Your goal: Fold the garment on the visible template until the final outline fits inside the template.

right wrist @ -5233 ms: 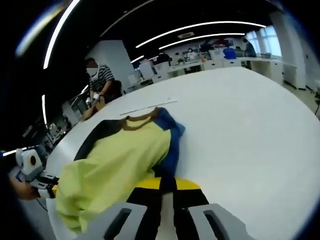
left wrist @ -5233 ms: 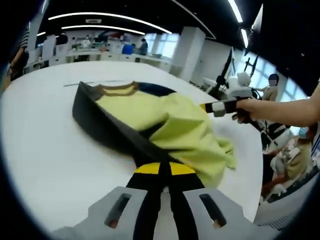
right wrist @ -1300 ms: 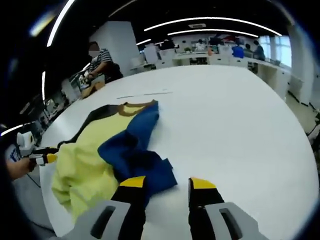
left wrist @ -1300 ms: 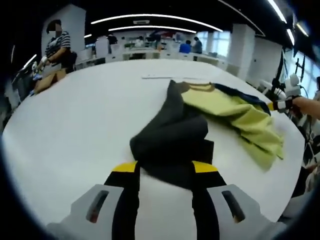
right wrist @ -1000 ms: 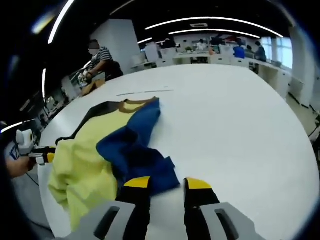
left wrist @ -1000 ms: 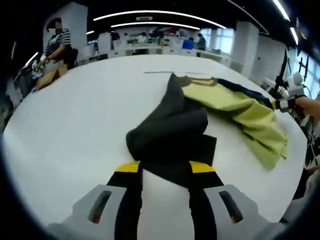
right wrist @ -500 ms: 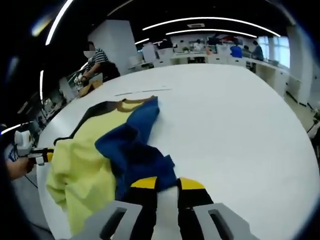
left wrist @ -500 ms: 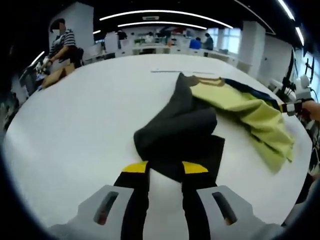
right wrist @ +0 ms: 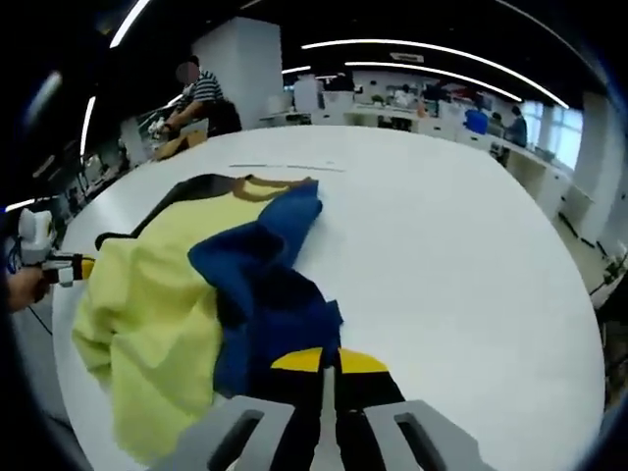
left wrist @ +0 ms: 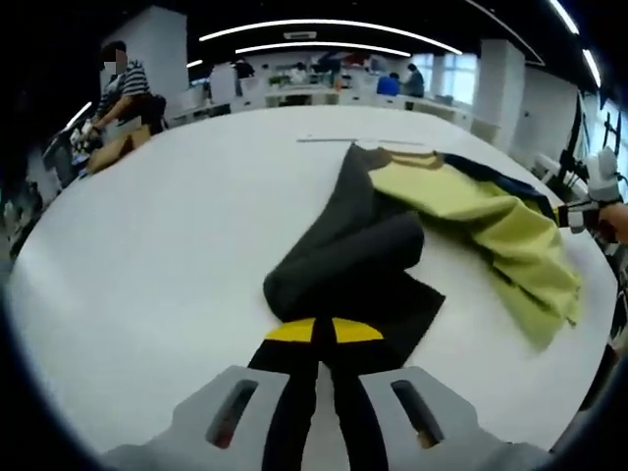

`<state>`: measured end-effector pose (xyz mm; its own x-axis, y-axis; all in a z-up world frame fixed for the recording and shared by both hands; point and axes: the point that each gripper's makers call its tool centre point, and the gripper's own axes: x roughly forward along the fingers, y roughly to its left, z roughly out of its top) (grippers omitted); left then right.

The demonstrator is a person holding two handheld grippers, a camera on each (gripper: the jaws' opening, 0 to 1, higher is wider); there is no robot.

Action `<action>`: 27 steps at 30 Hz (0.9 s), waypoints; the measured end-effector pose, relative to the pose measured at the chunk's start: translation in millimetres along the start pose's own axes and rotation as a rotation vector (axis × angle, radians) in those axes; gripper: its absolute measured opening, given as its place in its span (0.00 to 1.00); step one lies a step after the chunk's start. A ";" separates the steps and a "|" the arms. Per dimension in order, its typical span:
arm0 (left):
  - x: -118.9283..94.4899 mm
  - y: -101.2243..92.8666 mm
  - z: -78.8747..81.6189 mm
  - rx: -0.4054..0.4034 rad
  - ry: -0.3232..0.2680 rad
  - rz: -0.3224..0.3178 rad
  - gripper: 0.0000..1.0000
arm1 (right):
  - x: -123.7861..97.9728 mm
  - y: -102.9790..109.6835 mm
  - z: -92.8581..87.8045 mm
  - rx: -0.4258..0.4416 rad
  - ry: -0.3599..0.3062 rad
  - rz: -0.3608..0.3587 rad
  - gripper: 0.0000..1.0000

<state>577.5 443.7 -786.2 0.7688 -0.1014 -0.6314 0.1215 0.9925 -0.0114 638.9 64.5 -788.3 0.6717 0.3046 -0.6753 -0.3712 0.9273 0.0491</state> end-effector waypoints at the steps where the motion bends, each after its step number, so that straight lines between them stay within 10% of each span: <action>1: 0.5 0.6 0.4 0.005 0.001 0.002 0.00 | 0.1 0.0 0.1 0.003 -0.001 0.000 0.00; 27: -21.5 48.4 25.8 -0.012 -0.036 -0.016 0.00 | -35.3 -18.5 21.4 0.075 -0.071 -0.013 0.00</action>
<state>583.0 492.2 -753.1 0.7888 -0.1195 -0.6030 0.1266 0.9915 -0.0310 635.7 41.2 -749.7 0.7209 0.3049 -0.6223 -0.3151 0.9440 0.0974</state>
